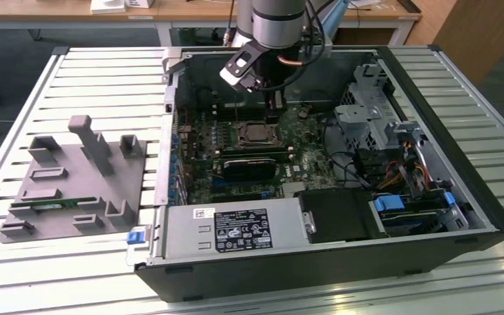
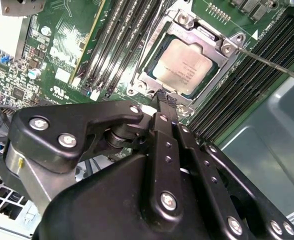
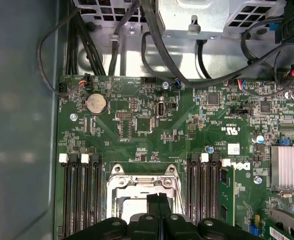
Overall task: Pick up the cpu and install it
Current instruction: 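Close the cpu cover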
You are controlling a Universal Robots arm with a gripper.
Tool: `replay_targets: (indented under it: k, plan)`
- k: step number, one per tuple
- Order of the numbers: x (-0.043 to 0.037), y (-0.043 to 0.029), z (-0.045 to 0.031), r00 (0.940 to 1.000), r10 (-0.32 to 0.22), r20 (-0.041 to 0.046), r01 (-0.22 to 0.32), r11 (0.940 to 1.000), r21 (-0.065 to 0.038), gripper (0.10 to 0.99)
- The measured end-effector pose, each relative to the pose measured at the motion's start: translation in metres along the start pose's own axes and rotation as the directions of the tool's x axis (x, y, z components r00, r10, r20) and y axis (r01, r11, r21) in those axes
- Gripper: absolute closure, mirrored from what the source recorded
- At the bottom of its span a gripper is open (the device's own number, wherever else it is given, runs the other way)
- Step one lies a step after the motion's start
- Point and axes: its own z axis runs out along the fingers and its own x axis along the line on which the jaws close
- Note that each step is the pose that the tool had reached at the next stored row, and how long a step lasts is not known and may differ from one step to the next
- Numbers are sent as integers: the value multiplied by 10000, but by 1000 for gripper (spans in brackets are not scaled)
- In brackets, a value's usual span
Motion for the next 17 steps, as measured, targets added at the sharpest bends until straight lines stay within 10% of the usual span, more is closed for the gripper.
replay_targets:
  k: [17]
  plan:
    - [0,-65,5,10000,0,1,0,10000,0,980]
